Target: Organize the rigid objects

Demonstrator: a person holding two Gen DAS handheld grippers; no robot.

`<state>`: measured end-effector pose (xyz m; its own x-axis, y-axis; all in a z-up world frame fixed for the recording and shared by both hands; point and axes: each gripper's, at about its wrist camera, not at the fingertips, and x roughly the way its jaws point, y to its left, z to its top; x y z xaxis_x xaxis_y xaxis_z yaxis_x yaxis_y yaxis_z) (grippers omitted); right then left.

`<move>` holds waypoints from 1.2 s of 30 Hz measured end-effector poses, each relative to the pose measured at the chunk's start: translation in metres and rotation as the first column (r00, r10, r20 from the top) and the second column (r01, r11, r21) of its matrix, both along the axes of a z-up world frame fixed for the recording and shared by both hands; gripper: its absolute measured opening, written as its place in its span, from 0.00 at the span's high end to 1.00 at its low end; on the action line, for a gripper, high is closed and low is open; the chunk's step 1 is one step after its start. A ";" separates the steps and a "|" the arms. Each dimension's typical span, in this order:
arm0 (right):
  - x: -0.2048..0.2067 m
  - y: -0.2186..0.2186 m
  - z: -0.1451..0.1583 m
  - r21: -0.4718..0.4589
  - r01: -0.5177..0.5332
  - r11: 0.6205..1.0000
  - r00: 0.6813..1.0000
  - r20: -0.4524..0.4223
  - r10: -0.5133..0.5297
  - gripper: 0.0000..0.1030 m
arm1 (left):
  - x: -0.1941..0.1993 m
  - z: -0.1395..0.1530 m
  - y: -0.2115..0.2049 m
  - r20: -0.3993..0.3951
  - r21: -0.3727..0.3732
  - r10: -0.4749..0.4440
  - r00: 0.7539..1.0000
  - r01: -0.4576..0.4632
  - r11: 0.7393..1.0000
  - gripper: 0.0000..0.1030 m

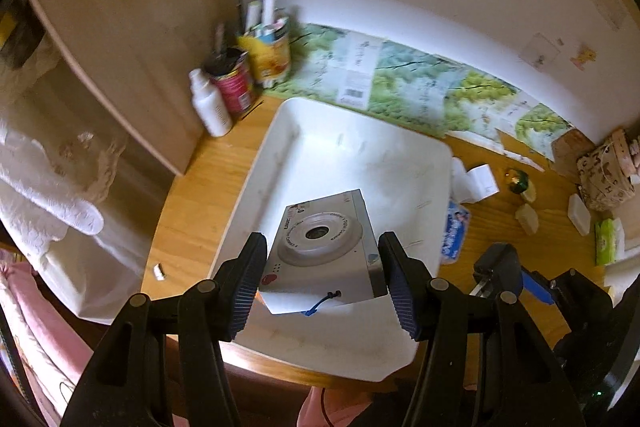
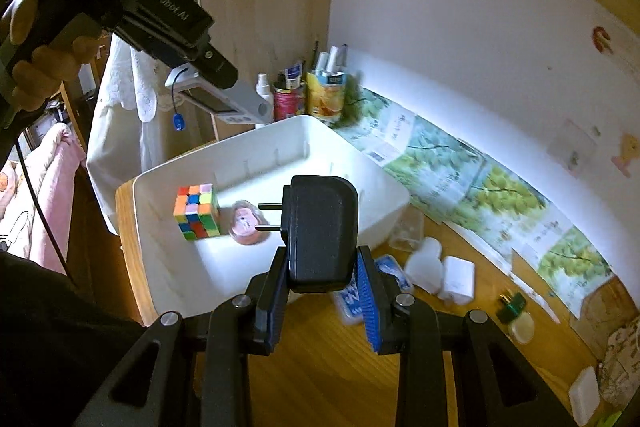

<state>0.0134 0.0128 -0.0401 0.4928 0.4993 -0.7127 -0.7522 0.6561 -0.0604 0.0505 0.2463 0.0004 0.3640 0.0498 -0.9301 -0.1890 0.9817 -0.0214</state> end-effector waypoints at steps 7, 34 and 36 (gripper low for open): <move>0.001 0.034 -0.012 -0.004 -0.031 1.000 0.999 -0.028 0.030 0.69 | -0.008 -0.021 0.029 -0.044 -0.049 0.008 0.999 -0.010 0.999 0.40; -0.019 0.101 -0.063 -0.092 -0.060 0.994 0.986 -0.161 0.045 0.58 | 0.014 -0.070 0.034 -0.140 -0.097 -0.142 0.980 0.129 0.987 0.49; -0.019 0.098 -0.062 -0.090 -0.042 0.995 0.988 -0.154 0.028 0.50 | 0.017 -0.069 0.031 -0.133 -0.109 -0.148 0.980 0.134 0.985 0.40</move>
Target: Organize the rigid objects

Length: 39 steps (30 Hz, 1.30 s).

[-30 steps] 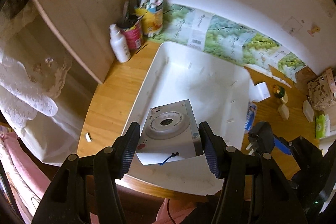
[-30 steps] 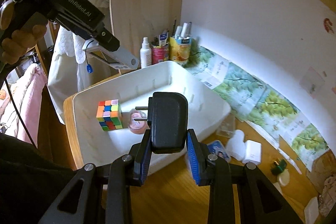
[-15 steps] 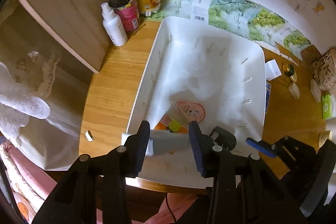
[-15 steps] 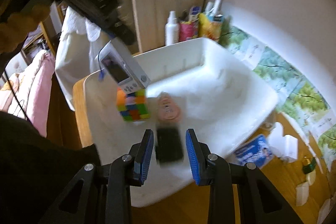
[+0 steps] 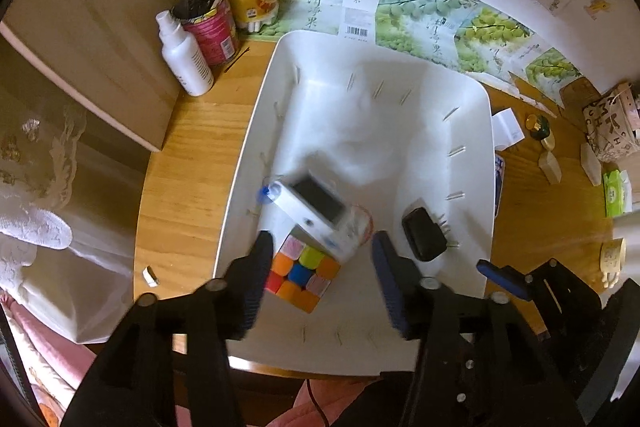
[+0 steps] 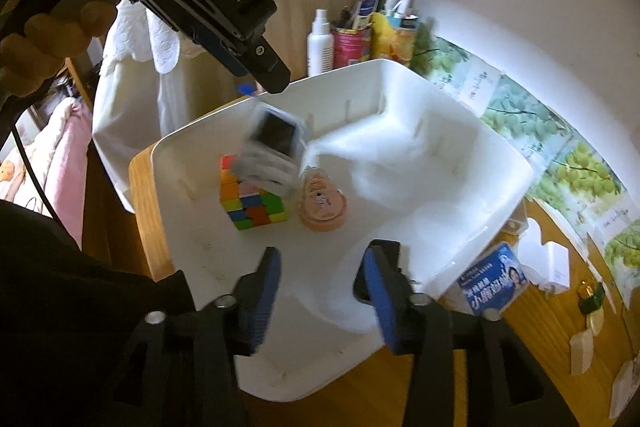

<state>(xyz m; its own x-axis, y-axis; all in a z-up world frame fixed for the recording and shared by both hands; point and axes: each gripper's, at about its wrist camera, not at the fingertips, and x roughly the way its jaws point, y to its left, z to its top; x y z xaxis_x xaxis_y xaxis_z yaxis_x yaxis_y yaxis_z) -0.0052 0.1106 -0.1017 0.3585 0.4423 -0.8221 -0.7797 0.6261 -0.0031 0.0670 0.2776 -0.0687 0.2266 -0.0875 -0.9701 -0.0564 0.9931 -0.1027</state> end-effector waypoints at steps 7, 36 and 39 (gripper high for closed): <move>0.004 -0.016 0.008 0.015 0.059 0.998 0.998 0.024 -0.060 0.42 | 0.004 0.013 -0.018 0.096 -0.015 -0.040 0.995 0.042 0.999 0.27; 0.035 -0.187 0.056 0.184 0.391 0.902 0.906 0.096 -0.412 0.26 | -0.004 0.029 -0.130 0.273 0.015 0.006 0.962 -0.010 1.000 0.27; 0.041 -0.209 0.053 0.183 0.425 0.886 0.894 0.064 -0.443 0.26 | -0.005 0.026 -0.145 0.268 0.042 -0.013 0.963 0.002 0.999 0.27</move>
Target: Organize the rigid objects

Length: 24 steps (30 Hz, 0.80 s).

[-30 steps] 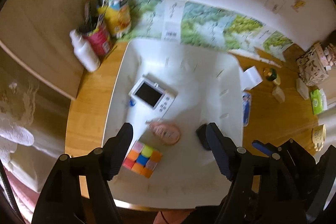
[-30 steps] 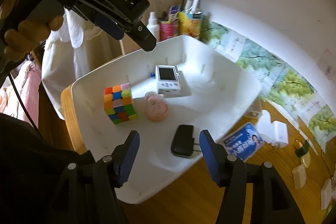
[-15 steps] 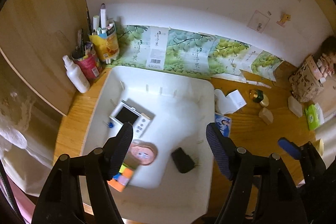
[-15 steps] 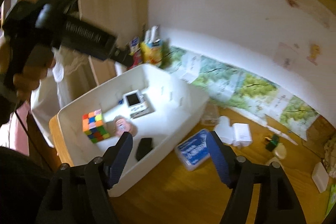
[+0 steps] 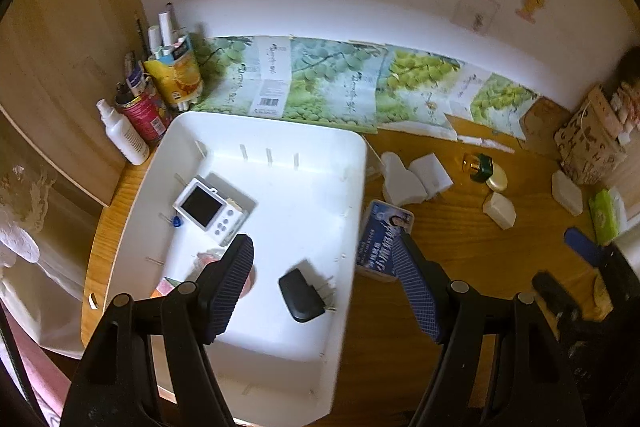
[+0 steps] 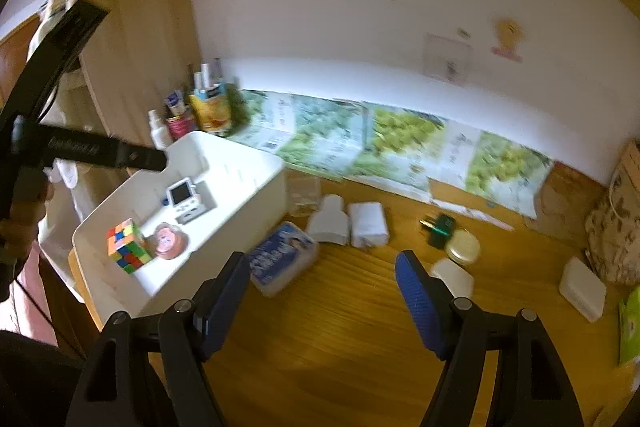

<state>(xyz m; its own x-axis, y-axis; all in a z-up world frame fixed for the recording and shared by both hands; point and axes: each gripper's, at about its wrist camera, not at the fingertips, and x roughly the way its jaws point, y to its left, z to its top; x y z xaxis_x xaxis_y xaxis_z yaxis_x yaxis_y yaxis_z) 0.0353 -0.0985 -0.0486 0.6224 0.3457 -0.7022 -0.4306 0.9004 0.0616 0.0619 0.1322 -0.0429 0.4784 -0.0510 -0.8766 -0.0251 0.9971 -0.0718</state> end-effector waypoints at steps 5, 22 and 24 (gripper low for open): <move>0.015 -0.030 -0.008 0.018 0.049 0.999 0.997 -0.064 -0.048 0.26 | -0.001 -0.007 -0.027 -0.016 0.044 -0.017 1.000 0.017 0.999 0.20; 0.064 -0.104 -0.056 0.032 0.192 0.981 0.941 -0.289 -0.175 0.26 | 0.010 -0.054 -0.120 -0.125 0.381 -0.147 0.981 0.184 0.906 0.18; 0.067 -0.110 -0.061 0.028 0.200 0.979 0.937 -0.299 -0.182 0.26 | 0.014 -0.062 -0.131 -0.158 0.399 -0.165 0.974 0.216 0.891 0.18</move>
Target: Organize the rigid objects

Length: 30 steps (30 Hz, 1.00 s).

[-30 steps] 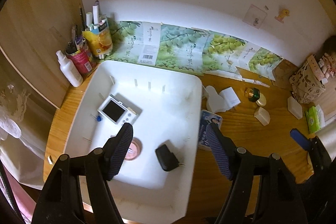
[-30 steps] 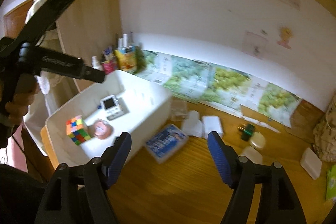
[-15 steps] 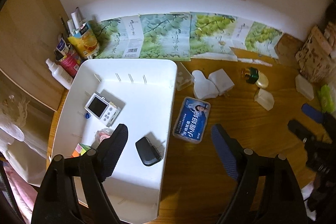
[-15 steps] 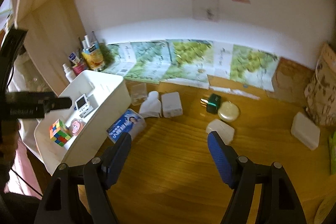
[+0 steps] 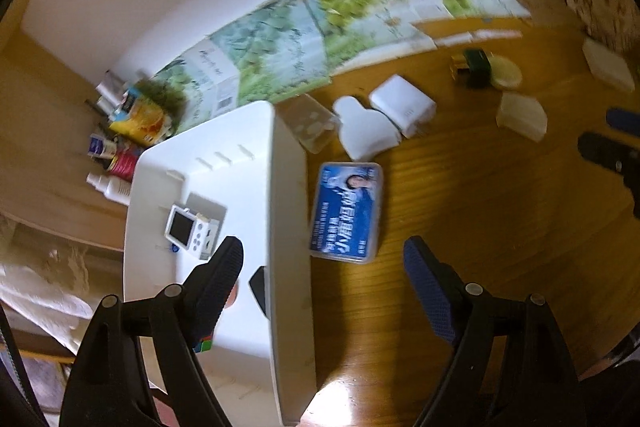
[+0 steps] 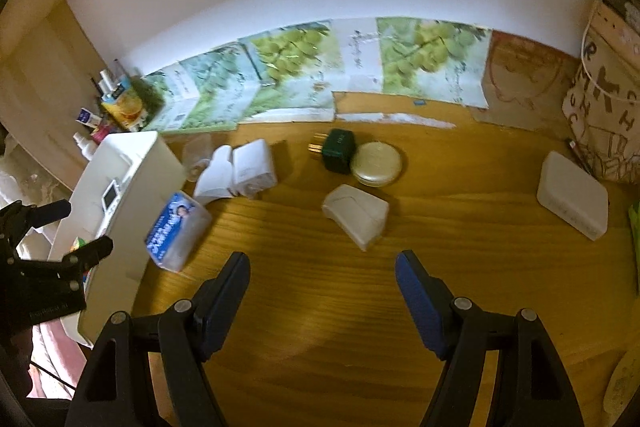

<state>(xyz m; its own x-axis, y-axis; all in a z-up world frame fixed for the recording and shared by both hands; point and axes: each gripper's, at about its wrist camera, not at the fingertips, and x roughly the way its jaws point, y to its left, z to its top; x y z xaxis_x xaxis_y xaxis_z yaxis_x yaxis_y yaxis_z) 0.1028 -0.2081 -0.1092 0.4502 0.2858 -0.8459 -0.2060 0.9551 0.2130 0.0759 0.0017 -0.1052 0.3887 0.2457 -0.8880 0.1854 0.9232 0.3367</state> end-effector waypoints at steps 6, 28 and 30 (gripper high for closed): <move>0.012 -0.012 -0.015 0.007 -0.003 1.000 1.000 -0.020 0.003 0.26 | 0.011 -0.028 -0.028 -0.102 0.064 -0.035 0.994 0.042 0.997 0.18; 0.034 -0.014 -0.059 0.008 -0.178 0.984 0.984 0.034 0.177 0.26 | 0.051 -0.081 -0.040 -0.291 0.045 0.008 0.957 0.005 0.999 0.18; 0.036 -0.013 -0.062 0.007 -0.183 0.983 0.983 0.034 0.183 0.26 | 0.053 -0.083 -0.038 -0.300 0.038 0.017 0.954 -0.006 0.999 0.18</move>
